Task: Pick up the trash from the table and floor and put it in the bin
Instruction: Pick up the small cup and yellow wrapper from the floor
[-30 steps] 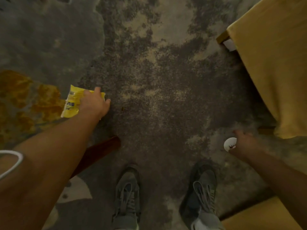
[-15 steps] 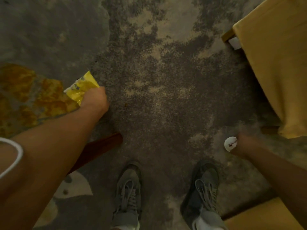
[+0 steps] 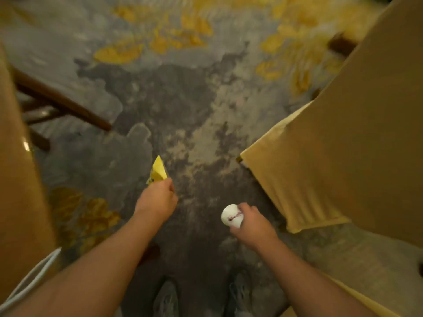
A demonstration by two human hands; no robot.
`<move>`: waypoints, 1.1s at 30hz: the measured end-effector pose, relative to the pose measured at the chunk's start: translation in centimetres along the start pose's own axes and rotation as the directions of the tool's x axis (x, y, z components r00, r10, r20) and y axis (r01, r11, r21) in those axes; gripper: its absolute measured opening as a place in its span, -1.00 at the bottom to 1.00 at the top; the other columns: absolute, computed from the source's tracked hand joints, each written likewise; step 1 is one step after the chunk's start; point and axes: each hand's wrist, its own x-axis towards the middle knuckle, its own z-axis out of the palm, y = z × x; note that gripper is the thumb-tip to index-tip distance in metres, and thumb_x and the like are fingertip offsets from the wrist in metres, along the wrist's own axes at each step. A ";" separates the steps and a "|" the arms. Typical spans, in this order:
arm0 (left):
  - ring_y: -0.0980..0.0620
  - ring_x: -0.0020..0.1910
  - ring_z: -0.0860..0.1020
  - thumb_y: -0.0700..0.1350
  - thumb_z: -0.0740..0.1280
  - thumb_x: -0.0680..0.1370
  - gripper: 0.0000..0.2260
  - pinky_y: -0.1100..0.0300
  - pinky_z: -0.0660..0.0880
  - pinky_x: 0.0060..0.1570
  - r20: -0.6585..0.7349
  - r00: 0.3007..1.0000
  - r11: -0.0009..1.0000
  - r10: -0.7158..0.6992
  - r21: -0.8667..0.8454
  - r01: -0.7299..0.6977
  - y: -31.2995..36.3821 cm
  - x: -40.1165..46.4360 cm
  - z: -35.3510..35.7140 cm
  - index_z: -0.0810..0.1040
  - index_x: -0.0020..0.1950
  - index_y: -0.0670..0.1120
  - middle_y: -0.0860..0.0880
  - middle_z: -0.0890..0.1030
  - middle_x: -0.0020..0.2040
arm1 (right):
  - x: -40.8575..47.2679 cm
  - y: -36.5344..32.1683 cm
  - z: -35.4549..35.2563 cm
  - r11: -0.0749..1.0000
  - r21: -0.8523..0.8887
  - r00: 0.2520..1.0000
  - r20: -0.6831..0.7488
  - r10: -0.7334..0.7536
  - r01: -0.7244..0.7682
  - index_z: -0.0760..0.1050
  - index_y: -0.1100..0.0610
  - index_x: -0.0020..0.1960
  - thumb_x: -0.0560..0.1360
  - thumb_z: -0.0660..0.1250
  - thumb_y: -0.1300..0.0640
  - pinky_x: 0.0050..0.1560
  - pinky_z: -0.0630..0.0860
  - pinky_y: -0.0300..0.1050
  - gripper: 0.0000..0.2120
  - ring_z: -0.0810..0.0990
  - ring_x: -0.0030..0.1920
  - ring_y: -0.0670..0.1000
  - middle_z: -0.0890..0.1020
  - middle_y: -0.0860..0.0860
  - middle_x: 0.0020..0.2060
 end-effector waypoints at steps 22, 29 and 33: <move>0.22 -0.18 0.53 -0.13 0.41 0.48 -0.64 0.25 0.47 -0.17 -0.667 0.745 0.959 -0.015 -0.221 -0.178 -6.2 -54.6 -30.6 0.48 0.20 0.19 0.17 0.56 -0.08 | -47.7 -15.9 -12.1 0.679 -0.154 0.591 -0.380 -0.711 0.718 0.31 -0.11 0.44 0.42 0.46 -0.13 0.00 0.55 -0.17 -0.35 0.53 0.06 -0.08 0.49 -0.06 0.25; 0.34 -0.13 0.54 -0.08 0.46 0.48 -0.74 0.42 0.46 -0.28 -0.683 0.628 0.907 -0.373 -0.412 0.091 -16.2 -77.3 -24.9 0.52 0.05 0.23 0.26 0.56 -0.08 | -61.8 -18.8 -0.7 0.381 -0.207 0.362 -0.125 -0.924 0.901 0.24 -0.23 0.40 0.39 0.47 -0.21 -0.11 0.60 -0.23 -0.33 0.52 0.06 -0.14 0.42 -0.24 0.15; 0.30 -0.17 0.54 -0.12 0.48 0.46 -0.77 0.43 0.36 -0.30 -0.682 0.487 0.829 -0.546 -0.524 0.195 -21.8 -88.5 -20.9 0.56 -0.06 0.20 0.24 0.54 -0.12 | -69.8 -21.2 6.8 0.202 -0.225 0.218 0.047 -0.975 0.953 0.25 -0.22 0.41 0.39 0.43 -0.21 -0.13 0.57 -0.23 -0.34 0.51 0.06 -0.15 0.44 -0.24 0.16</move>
